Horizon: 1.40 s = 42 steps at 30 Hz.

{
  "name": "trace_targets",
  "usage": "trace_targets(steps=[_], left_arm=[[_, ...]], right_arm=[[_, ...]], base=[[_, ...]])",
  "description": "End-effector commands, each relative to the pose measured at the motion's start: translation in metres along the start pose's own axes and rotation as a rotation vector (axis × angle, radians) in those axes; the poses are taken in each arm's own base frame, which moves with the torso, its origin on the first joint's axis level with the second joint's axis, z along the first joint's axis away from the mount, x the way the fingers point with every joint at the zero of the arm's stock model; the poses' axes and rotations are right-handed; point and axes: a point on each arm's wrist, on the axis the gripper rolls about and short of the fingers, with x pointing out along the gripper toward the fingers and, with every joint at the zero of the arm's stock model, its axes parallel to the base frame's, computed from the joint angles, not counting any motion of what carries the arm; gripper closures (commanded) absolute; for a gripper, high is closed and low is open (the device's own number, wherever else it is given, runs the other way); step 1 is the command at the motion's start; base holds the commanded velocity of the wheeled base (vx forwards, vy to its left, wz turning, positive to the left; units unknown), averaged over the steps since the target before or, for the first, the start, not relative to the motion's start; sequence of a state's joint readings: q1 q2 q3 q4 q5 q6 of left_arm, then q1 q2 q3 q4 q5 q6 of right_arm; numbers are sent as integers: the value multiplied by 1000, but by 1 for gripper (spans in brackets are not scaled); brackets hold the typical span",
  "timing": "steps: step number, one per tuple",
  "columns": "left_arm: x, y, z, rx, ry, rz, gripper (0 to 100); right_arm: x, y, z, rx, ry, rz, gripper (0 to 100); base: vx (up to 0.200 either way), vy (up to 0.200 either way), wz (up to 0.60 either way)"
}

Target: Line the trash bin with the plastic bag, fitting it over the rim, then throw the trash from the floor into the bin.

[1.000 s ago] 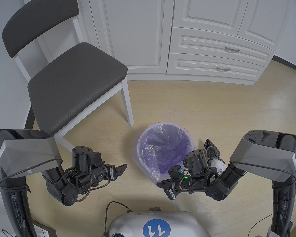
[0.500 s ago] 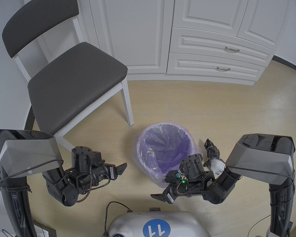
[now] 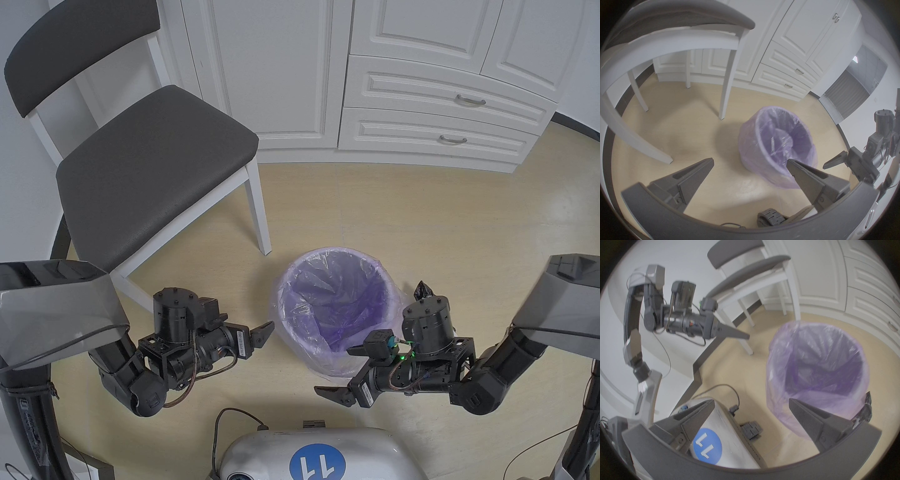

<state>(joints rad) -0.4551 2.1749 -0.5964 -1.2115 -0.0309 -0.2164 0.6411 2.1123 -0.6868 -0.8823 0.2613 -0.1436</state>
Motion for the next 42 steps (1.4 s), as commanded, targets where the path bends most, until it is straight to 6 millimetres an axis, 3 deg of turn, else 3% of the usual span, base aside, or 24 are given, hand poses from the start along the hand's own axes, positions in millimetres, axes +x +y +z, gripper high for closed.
trace_targets(steps=[1,3,6,11,16,21,31,42], left_arm=[[4,-23,21,22,-46,-56,0],[12,-34,28,32,-18,-65,0],[34,-53,40,47,17,-25,0],[66,-68,38,72,70,37,0],[92,-69,23,86,120,102,0],[92,-58,21,74,126,141,0],[71,-18,30,28,96,210,0],[67,-8,14,-14,51,208,0]], right_arm=[[-27,2,18,35,-94,-21,0],[-30,-3,21,81,-123,-37,0],[-34,-27,24,133,-155,-148,0],[-40,-57,32,152,-201,-275,0],[-36,-77,25,136,-174,-375,0],[-31,-84,22,136,-163,-407,0],[-23,-96,14,150,-146,-426,0],[-15,-104,-1,121,-92,-441,0]], base=[[0,0,0],[0,0,0],[0,0,0],[0,0,0],[0,0,0],[0,0,0],[0,0,0],[0,0,0]])
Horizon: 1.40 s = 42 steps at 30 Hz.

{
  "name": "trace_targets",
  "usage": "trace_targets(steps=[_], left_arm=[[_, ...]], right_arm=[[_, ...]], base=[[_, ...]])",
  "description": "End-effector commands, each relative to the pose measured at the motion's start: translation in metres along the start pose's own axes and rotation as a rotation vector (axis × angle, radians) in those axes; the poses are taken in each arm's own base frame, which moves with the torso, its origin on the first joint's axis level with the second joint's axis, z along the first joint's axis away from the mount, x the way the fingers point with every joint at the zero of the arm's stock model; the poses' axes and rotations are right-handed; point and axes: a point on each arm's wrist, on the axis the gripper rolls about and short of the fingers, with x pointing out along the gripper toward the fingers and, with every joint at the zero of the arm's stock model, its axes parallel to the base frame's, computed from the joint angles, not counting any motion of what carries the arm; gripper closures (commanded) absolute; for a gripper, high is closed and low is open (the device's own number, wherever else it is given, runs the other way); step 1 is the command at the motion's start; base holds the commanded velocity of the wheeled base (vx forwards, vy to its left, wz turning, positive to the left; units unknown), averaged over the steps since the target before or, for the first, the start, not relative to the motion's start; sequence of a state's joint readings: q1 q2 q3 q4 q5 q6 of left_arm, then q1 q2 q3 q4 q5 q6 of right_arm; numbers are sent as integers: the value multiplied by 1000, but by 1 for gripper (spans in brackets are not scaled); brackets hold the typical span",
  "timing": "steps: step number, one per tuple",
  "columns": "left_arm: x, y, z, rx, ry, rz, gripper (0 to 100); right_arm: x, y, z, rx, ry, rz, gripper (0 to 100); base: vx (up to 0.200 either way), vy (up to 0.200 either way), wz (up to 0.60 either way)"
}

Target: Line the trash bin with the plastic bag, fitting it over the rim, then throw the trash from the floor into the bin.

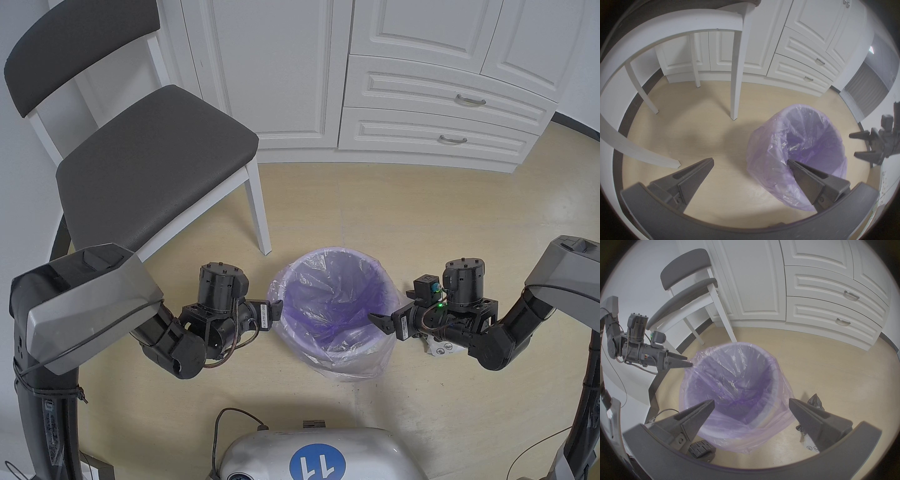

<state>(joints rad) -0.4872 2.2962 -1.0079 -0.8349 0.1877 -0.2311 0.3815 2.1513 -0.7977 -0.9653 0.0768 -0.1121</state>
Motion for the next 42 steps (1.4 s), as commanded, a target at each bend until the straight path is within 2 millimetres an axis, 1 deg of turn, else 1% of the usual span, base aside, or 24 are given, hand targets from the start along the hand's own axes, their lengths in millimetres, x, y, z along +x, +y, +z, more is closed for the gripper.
trace_targets(steps=[1,7,8,9,11,14,15,18,22,23,25,30,32,33,34,35,37,40,42], left_arm=[[-1,3,-8,-35,2,2,0],[-11,3,0,-108,-34,-48,0],[-19,3,6,-123,-54,-86,0],[-22,4,8,-125,-60,-99,0],[-23,7,9,-128,-64,-107,0],[-18,16,8,-134,-57,-82,0],[-18,16,8,-134,-57,-82,0],[-9,27,-3,-137,-22,-49,0],[6,30,-18,-135,7,-41,0],[7,30,-18,-133,7,-41,0],[17,29,-20,-132,9,-47,0],[33,27,-24,-130,14,-62,0],[42,30,-29,-127,34,-51,0],[42,30,-29,-127,34,-51,0],[50,34,-32,-130,52,-39,0],[50,34,-32,-130,52,-39,0],[60,38,-37,-132,68,-26,0],[67,38,-41,-133,69,-25,0],[68,38,-42,-133,69,-25,0]], right_arm=[[5,-5,-8,-4,25,-11,0],[4,-6,-8,-4,22,-13,0],[4,-6,-8,-4,24,-12,0],[4,-6,-8,-4,24,-12,0],[4,-6,-8,-4,24,-12,0],[4,-7,-8,-2,24,-17,0],[4,-7,-8,-2,24,-17,0],[6,-13,-7,3,19,-30,0],[8,-16,-8,6,23,-38,0],[8,-16,-8,6,23,-38,0],[8,-17,-7,7,19,-40,0],[10,-22,-9,12,23,-53,0],[12,-23,-10,13,24,-54,0],[12,-23,-10,13,24,-54,0],[12,-26,-11,16,25,-61,0],[12,-26,-11,16,25,-61,0],[13,-29,-9,18,18,-69,0],[11,-36,-6,23,6,-86,0],[11,-39,-6,25,3,-92,0]], base=[[0,0,0],[0,0,0],[0,0,0],[0,0,0],[0,0,0],[0,0,0],[0,0,0],[0,0,0],[0,0,0],[0,0,0],[0,0,0],[0,0,0],[0,0,0],[0,0,0],[0,0,0],[0,0,0],[0,0,0],[0,0,0],[0,0,0]])
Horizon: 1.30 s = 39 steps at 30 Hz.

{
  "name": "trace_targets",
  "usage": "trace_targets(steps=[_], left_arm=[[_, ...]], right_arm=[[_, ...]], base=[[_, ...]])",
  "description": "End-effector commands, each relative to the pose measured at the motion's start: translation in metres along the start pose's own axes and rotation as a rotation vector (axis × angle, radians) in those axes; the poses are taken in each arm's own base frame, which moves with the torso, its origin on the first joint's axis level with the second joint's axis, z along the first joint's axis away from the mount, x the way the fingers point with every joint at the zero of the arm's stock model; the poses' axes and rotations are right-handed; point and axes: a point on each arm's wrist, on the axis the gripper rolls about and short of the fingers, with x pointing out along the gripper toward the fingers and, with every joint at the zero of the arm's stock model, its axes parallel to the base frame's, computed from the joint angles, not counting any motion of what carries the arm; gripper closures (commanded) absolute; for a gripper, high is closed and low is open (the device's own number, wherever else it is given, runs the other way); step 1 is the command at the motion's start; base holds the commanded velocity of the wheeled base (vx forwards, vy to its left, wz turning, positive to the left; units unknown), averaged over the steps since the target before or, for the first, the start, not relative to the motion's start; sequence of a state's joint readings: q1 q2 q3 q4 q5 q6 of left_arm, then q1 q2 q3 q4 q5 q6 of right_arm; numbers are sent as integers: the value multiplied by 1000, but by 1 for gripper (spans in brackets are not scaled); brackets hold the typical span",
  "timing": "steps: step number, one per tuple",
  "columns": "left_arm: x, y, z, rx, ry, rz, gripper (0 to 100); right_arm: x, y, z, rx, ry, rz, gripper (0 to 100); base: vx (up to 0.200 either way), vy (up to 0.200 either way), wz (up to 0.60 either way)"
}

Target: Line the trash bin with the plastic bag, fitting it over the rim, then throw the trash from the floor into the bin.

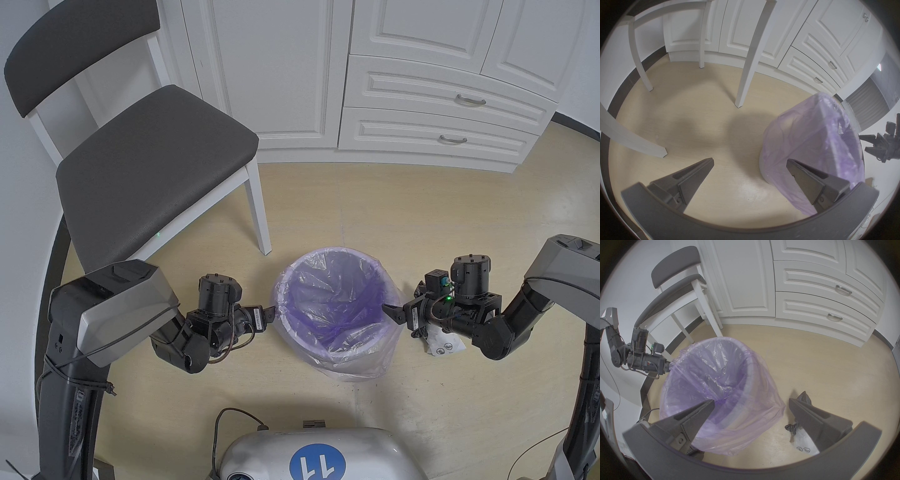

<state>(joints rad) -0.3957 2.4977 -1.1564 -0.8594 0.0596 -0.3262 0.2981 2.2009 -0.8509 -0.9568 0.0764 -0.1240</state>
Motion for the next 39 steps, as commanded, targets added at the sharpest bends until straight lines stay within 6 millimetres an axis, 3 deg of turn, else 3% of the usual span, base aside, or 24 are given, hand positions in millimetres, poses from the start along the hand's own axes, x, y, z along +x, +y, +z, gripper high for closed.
trace_targets(steps=[1,11,17,23,31,39], left_arm=[[16,6,-13,-3,26,13,0],[11,4,-6,-11,19,14,0],[10,3,-5,-13,12,10,0],[10,3,-5,-13,8,14,0],[10,-2,-5,-10,4,6,0],[11,-4,-6,-8,4,1,0]], right_arm=[[0,-15,4,10,-19,-35,0],[9,-41,-5,6,61,-85,0],[49,-40,-35,43,115,-53,0],[80,-35,-50,199,124,13,0],[106,-43,-72,241,184,-8,0],[120,-43,-72,240,220,-80,0]], base=[[0,0,0],[0,0,0],[0,0,0],[0,0,0],[0,0,0],[0,0,0]])
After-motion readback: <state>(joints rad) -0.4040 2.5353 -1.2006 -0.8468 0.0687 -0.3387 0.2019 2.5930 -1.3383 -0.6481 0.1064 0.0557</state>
